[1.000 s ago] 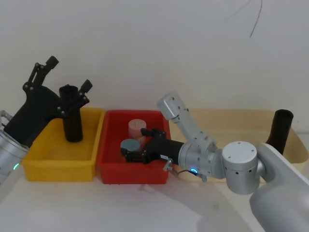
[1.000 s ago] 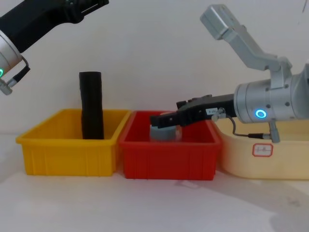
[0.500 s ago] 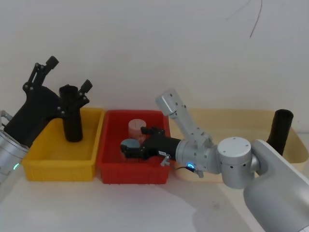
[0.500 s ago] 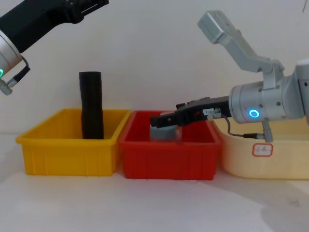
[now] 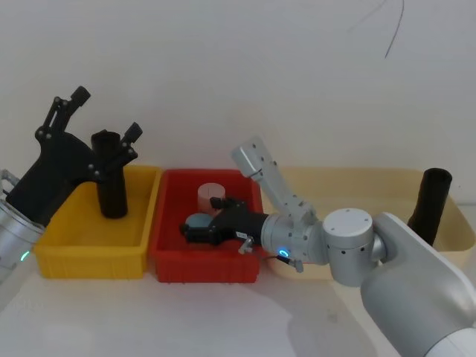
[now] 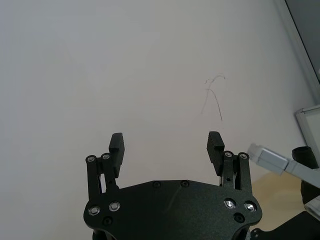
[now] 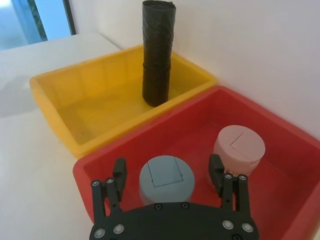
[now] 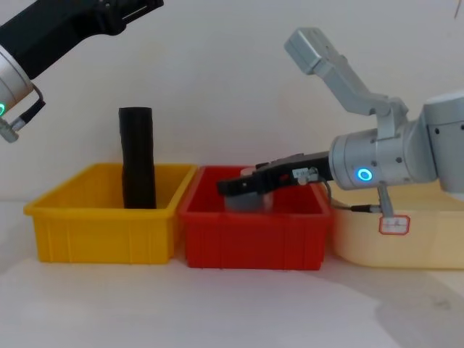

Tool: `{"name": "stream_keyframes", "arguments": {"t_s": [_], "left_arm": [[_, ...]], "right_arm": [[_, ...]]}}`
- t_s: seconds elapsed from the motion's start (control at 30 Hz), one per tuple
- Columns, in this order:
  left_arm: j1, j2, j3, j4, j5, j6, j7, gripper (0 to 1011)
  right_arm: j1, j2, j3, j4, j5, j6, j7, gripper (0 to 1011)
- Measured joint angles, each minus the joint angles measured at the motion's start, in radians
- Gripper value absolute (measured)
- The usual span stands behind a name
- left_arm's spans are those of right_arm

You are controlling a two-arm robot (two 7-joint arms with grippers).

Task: Pick up the garbage bag with the one hand and transfer it to the other hand.

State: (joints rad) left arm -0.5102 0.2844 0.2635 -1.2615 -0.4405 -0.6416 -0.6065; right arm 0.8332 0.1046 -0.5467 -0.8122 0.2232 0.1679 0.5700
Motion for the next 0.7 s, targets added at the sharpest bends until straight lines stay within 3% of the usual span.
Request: {"name": "stream_keyframes", "arguments": {"t_s": [0.53, 0.7], "left_arm": [[0.0, 0.0, 0.0, 0.0, 0.0, 0.0, 0.0, 1000], [0.0, 0.0, 0.0, 0.0, 0.0, 0.0, 0.0, 1000]], "right_arm": [[0.029, -0.029, -0.004, 0.089, -0.015, -0.012, -0.004, 998], [0.031, -0.031, -0.002, 0.098, -0.018, -0.008, -0.004, 908]]}}
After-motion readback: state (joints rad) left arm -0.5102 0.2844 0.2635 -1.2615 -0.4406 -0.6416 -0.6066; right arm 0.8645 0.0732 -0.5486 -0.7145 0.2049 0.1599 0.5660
